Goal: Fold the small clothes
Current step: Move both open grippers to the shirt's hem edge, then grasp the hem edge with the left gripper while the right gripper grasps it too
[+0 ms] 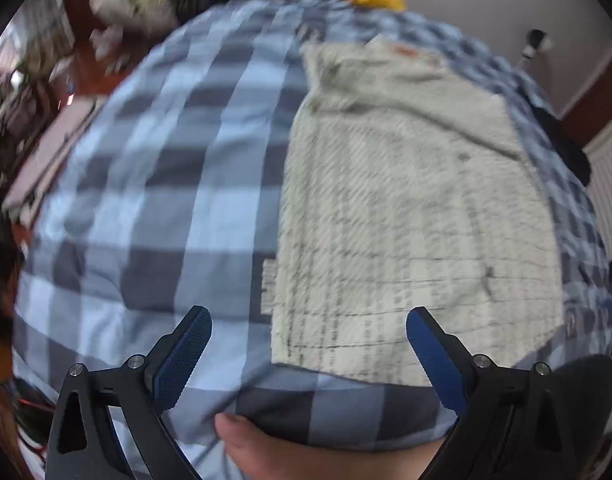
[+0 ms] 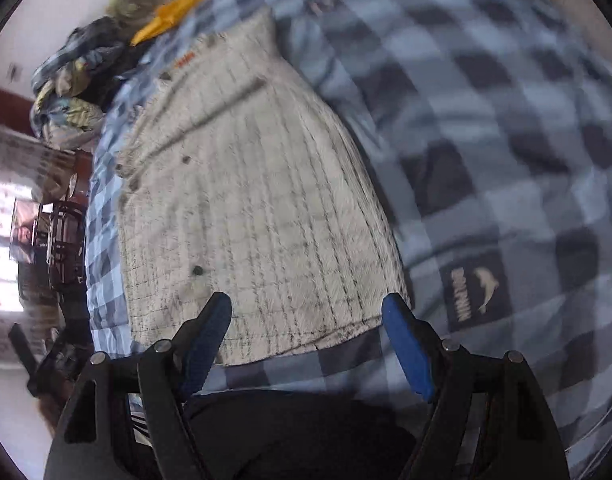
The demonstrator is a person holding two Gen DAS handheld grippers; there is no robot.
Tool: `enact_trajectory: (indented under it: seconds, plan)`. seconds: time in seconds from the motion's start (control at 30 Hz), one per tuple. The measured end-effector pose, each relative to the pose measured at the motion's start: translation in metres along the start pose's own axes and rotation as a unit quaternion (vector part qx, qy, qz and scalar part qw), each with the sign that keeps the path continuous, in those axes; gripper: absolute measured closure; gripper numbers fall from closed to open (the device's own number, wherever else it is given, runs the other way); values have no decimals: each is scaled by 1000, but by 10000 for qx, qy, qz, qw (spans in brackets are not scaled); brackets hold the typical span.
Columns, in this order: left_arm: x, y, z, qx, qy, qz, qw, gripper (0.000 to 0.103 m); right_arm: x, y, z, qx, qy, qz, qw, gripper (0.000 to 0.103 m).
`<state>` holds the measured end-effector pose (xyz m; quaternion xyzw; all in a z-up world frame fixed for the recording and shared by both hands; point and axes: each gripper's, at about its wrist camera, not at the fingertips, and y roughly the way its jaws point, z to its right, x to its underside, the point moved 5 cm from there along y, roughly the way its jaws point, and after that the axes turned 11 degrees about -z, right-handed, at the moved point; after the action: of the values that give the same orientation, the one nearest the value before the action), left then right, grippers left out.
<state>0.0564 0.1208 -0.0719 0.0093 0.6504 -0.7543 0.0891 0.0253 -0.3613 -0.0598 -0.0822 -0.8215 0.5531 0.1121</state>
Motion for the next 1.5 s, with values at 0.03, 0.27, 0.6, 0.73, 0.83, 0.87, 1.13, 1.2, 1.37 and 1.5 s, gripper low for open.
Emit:
enact_trajectory:
  seconds: [0.03, 0.27, 0.6, 0.73, 0.83, 0.87, 1.13, 1.2, 1.37, 1.5]
  plan:
    - [3, 9, -4, -19, -83, -76, 9999, 5, -2, 7, 5, 5, 49, -89, 9999, 28]
    - [3, 40, -14, -518, 4, -445, 9977, 5, -14, 45, 28, 67, 25, -581, 9983, 28]
    - [6, 71, -2, -512, 101, -914, 9944, 5, -14, 63, 47, 243, 491, -756, 9956, 28]
    - [8, 74, 4, -478, 154, -926, 9944, 5, -13, 64, 48, 461, 614, -817, 9937, 28]
    - [9, 73, 10, -476, 202, -865, 9949, 5, -11, 58, 44, 481, 462, -725, 9951, 28]
    - [8, 73, 12, -473, 187, -886, 9948, 5, -11, 58, 45, 492, 476, -727, 9950, 28]
    - [7, 96, 4, -457, 141, -1282, 9906, 5, -22, 77, 49, 412, 73, -1021, 9939, 28]
    - [8, 98, 2, -464, 168, -1322, 9900, 5, -25, 86, 50, 507, -144, -1152, 9919, 28]
    - [6, 109, -1, -676, 141, -1509, 9861, 5, -25, 110, 56, 473, -264, -1417, 9884, 28]
    - [12, 116, -1, -566, 183, -1727, 9832, 12, -25, 131, 63, 497, -277, -1579, 9858, 28]
